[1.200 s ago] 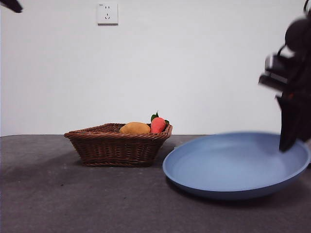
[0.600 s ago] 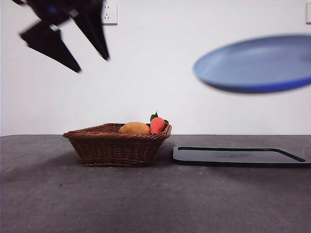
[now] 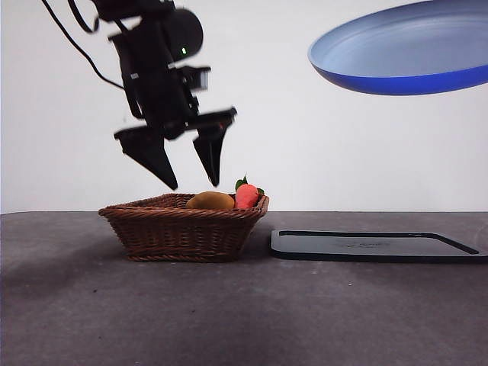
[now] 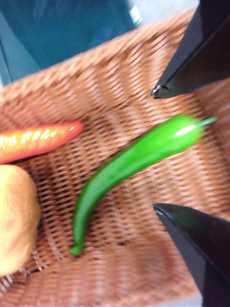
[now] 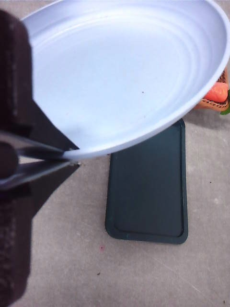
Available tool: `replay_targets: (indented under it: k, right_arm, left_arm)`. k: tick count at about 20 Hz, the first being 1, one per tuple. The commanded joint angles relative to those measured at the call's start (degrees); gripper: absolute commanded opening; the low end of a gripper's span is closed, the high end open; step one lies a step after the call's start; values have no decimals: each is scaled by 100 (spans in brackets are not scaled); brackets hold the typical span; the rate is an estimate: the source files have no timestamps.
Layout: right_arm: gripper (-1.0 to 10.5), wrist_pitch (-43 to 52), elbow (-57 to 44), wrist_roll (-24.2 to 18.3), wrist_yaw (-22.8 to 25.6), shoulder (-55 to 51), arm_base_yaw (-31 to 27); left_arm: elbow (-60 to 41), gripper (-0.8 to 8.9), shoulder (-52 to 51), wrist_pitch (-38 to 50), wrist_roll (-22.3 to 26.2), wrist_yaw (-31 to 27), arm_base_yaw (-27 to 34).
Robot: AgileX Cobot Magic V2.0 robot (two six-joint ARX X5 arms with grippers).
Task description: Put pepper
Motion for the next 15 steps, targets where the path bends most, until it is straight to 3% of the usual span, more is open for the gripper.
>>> replay_targets:
  k: [1, 15]
  right_arm:
    - [4, 50, 105, 70, -44, 7, -2]
    - [4, 52, 105, 13, -44, 9, 15]
  left_arm:
    - [149, 375, 317, 149, -39, -103, -72]
    - [151, 375, 955, 396, -146, -260, -223]
